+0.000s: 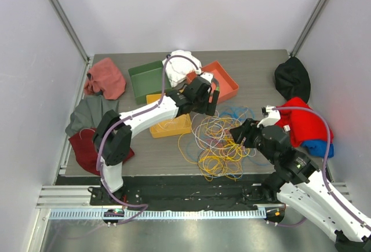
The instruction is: Untangle the cables
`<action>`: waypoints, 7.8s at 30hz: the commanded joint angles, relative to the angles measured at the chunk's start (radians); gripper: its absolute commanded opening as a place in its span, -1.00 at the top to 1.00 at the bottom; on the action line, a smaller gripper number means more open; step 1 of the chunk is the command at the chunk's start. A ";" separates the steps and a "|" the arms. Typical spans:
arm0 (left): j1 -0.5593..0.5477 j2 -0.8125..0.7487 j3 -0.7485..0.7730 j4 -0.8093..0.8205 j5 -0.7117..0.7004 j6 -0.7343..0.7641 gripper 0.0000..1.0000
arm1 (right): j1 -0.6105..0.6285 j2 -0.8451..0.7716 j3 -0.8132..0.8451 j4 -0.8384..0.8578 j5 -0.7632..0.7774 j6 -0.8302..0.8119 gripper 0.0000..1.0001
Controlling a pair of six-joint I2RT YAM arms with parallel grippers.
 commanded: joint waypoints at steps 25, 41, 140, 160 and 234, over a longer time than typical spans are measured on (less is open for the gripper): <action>-0.078 -0.489 -0.441 0.203 0.148 -0.131 -0.74 | 0.003 0.263 -0.105 -0.013 0.254 0.216 -0.23; -0.076 -0.550 -0.505 0.231 0.158 -0.145 -0.70 | 0.003 0.292 -0.125 0.113 0.240 0.231 0.98; -0.147 -0.454 0.695 -0.268 -0.181 0.316 1.00 | 0.006 -0.008 0.070 0.008 -0.008 0.099 -0.32; -0.147 -0.466 0.716 -0.274 -0.201 0.325 1.00 | 0.032 0.325 -0.027 0.433 -0.237 0.053 -0.38; 0.244 -0.682 -0.303 -0.037 -0.138 -0.030 1.00 | 0.187 1.172 0.777 0.686 -0.214 -0.063 0.98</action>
